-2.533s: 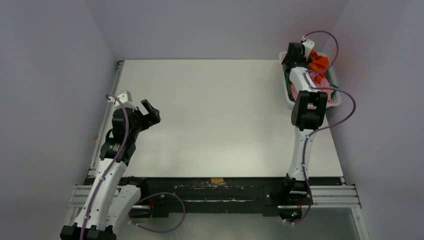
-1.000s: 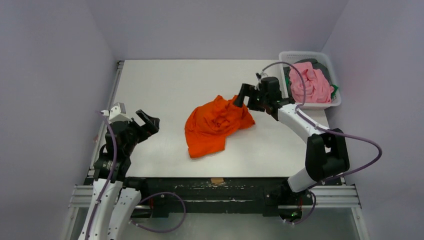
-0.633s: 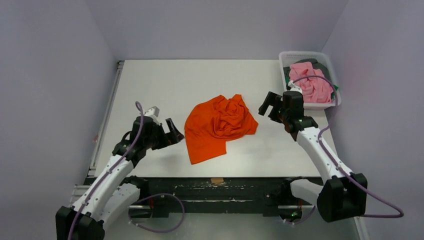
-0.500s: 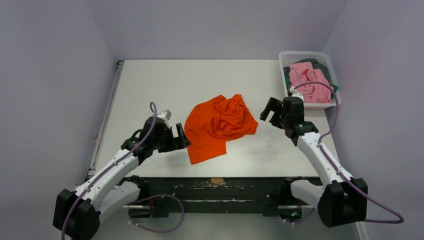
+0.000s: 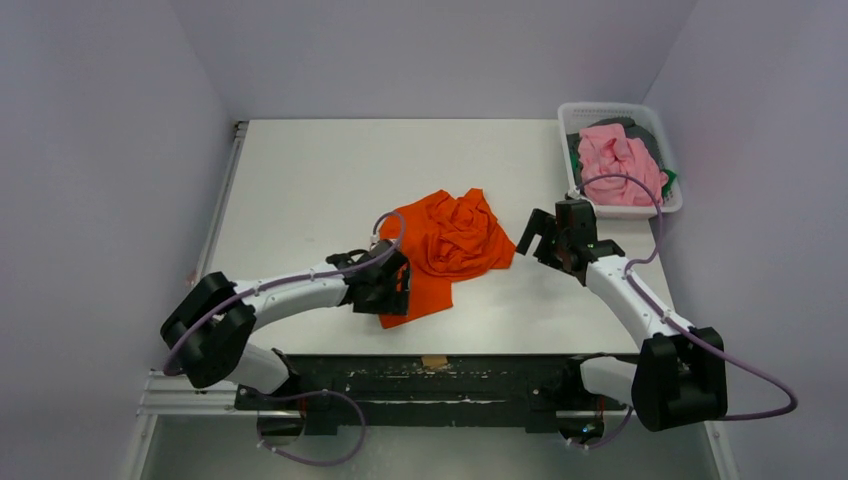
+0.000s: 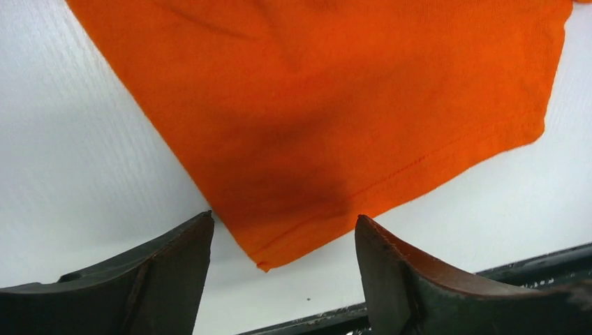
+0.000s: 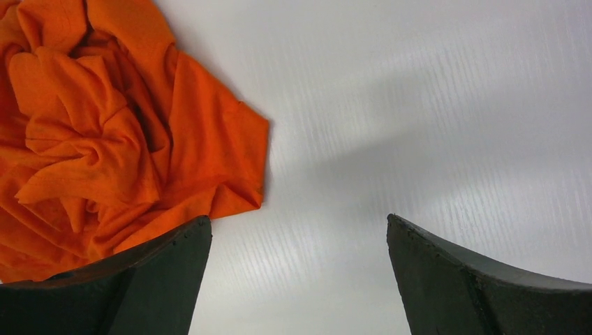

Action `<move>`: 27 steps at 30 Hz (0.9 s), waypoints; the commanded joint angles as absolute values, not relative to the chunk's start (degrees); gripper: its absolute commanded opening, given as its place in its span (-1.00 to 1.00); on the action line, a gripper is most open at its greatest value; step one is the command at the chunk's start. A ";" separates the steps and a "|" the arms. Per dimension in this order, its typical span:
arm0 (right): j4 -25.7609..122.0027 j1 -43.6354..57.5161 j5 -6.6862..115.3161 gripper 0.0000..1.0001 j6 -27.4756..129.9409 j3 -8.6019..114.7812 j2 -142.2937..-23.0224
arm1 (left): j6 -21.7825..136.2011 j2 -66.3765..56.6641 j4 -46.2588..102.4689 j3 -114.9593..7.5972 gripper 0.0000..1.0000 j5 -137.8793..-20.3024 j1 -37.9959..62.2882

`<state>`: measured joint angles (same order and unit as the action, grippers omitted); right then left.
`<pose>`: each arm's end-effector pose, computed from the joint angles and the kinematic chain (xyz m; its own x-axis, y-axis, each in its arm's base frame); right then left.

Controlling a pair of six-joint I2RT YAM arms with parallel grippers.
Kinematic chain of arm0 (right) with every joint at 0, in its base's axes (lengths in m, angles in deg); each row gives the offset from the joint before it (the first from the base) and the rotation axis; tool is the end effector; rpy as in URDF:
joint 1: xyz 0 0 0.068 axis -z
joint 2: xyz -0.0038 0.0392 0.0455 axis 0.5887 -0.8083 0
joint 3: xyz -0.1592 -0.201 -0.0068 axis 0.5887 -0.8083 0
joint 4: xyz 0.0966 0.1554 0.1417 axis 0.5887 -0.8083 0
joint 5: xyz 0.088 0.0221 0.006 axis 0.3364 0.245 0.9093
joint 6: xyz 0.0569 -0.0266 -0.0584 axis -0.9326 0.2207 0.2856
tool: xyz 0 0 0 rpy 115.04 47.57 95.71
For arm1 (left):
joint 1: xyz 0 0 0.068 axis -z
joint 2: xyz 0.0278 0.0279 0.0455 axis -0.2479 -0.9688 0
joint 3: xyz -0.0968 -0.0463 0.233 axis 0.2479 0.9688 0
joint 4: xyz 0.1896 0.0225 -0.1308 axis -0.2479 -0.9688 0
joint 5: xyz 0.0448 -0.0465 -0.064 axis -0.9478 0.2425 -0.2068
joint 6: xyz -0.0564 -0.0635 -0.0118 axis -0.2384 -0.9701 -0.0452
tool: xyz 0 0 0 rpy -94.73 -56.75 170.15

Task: Fold and stack the t-shirts
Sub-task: Flatten out the tshirt

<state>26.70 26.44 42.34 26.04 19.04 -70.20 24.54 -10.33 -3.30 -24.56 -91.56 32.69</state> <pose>0.2421 0.0352 0.1875 -0.6940 0.4183 -0.5860 0.2947 0.9076 0.2990 0.1701 -0.1746 0.1369 -0.9455 -0.0057 -0.3255 0.0708 0.9723 -0.2226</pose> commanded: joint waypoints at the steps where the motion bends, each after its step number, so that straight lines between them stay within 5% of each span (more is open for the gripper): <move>1: 27.68 26.41 43.12 0.87 25.35 19.03 -69.60 | 22.45 -14.89 -5.10 -29.60 0.37 -96.44 34.91; 9: 27.39 26.41 42.07 0.85 25.09 18.96 -69.47 | 18.73 -22.19 -10.14 -31.42 0.08 -100.86 41.72; 12: 27.31 26.40 42.09 0.84 25.09 19.08 -69.73 | 17.91 -24.56 -9.52 -31.59 -0.30 -100.32 42.19; 15: 27.15 26.41 42.46 0.80 25.18 18.98 -70.22 | 16.56 -24.56 -10.15 -32.26 -0.99 -103.81 42.18; 24: 28.25 21.22 42.40 0.51 24.40 22.36 -79.12 | 17.40 -12.78 -11.32 -31.57 -1.00 -115.70 39.57; 27: 29.79 19.04 42.84 0.19 24.10 24.73 -85.79 | 19.72 -10.70 -9.37 -30.30 -1.00 -115.74 38.57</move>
